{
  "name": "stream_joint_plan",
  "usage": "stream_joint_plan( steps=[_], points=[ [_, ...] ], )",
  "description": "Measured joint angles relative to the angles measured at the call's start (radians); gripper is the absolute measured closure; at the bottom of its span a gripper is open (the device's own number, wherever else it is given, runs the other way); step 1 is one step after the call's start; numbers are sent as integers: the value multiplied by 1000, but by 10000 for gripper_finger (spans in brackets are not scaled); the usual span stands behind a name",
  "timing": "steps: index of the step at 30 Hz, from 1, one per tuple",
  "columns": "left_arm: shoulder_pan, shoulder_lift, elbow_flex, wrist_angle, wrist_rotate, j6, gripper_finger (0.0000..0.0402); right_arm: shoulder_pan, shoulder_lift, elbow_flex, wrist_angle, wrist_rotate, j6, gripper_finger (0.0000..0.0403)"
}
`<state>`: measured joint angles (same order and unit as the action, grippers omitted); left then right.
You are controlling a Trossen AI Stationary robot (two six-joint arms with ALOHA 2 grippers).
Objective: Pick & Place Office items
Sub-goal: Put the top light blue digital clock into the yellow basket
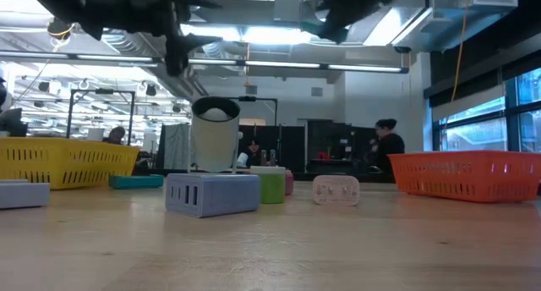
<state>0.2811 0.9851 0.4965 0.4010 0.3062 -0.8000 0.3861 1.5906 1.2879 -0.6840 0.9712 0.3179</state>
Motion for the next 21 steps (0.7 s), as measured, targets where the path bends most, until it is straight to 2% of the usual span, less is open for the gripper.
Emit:
stream_joint_plan(
  steps=[4,10,16,21],
  points=[
    [-8,69,0,54,2,-56,182,17,100,97,-25,49,-67,244],
    [-35,175,0,154,13,-119,182,17,191,191,-28,49,-144,244],
    [-90,264,0,305,27,-149,182,2,205,207,28,23,-165,244],
    [-116,308,9,336,26,-155,182,1,205,207,87,6,-173,244]
  ],
)
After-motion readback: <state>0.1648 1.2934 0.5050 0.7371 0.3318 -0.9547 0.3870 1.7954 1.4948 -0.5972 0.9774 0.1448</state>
